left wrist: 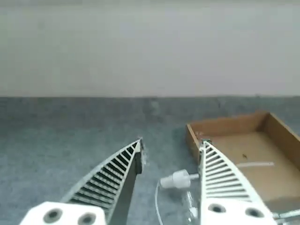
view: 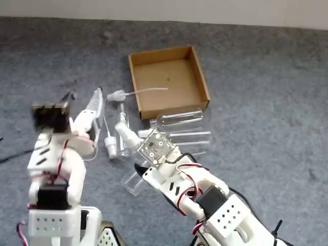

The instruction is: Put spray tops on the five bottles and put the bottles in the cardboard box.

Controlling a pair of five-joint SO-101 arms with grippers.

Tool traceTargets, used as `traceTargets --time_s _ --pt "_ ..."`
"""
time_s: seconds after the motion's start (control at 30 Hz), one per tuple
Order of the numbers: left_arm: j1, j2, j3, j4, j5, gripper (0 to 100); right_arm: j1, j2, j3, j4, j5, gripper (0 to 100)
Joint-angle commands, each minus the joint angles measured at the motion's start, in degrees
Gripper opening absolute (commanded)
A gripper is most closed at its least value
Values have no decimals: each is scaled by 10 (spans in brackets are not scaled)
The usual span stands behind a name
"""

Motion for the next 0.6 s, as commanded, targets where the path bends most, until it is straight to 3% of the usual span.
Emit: traceTargets --time_s 0.0,0.3,0.47,0.57 --pt "60 116 -149 115 0 145 3 1 -33 -15 7 4" --pt "74 121 -168 204 -3 144 7 1 -33 -18 4 4" --pt "140 60 -164 293 -31 143 7 1 -33 -18 4 4" --pt "160 15 -129 304 -36 143 7 1 -33 -18 4 4"
